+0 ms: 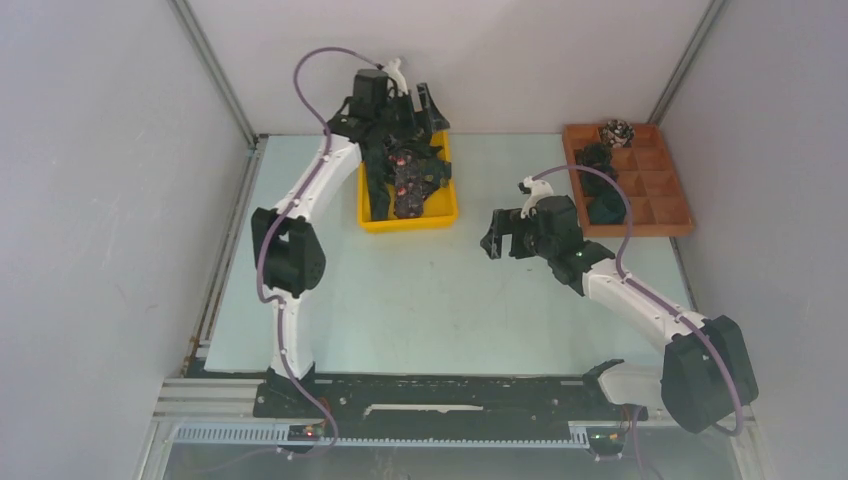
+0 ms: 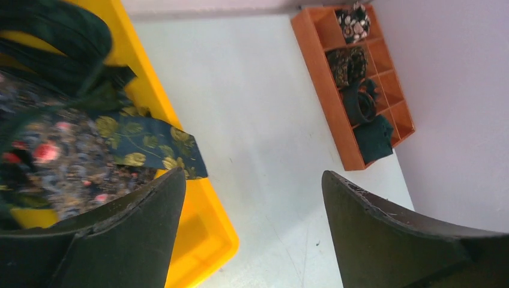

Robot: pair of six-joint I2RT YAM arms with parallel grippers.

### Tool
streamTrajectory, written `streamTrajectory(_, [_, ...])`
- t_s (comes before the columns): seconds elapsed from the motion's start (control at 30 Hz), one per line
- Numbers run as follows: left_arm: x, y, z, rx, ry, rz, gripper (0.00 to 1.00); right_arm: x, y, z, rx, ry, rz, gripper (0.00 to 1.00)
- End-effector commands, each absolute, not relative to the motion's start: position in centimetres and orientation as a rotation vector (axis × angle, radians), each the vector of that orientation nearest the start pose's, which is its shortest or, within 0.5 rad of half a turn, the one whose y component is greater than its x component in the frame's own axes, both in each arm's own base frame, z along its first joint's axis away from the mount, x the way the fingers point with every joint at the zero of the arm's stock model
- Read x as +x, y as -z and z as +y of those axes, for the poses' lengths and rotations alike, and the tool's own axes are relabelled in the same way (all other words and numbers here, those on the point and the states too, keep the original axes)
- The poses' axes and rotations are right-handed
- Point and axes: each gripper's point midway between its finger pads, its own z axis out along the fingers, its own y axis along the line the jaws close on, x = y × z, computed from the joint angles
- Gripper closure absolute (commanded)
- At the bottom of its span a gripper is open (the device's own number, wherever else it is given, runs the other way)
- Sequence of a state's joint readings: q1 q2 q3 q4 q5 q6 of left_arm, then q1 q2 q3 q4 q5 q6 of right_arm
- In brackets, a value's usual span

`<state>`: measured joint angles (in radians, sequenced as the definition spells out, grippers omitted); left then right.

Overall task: Roll the ties
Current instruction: Pick up the tie from the bin.

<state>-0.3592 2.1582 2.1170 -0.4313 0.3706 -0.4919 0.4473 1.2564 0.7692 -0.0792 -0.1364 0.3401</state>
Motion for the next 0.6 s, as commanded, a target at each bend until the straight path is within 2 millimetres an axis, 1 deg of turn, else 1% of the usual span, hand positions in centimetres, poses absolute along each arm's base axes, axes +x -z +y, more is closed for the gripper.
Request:
streamTrajectory(0.0, [53.2, -28.8, -24.6, 0.139, 0.723, 2.039, 0.11, 32.5, -16.1, 19.7, -0.196, -0.628, 2.106, 0.0])
streamTrajectory(0.1, [53.7, -27.8, -22.3, 0.133, 0.602, 2.068, 0.11, 32.6, -16.0, 19.8, -0.201, -0.628, 2.105, 0.0])
streamTrajectory(0.2, [54.4, -26.1, -19.9, 0.108, 0.499, 2.115, 0.11, 32.6, -16.0, 19.8, -0.198, -0.628, 2.107, 0.0])
streamTrajectory(0.43, [55.6, -20.8, -15.8, 0.095, 0.222, 2.23, 0.14, 32.7, -15.9, 19.9, -0.202, -0.635, 2.108, 0.0])
streamTrajectory(0.57, [55.9, -17.2, -14.4, 0.081, 0.118, 2.308, 0.15, 32.8, -15.8, 19.8, -0.197, -0.647, 2.114, 0.0])
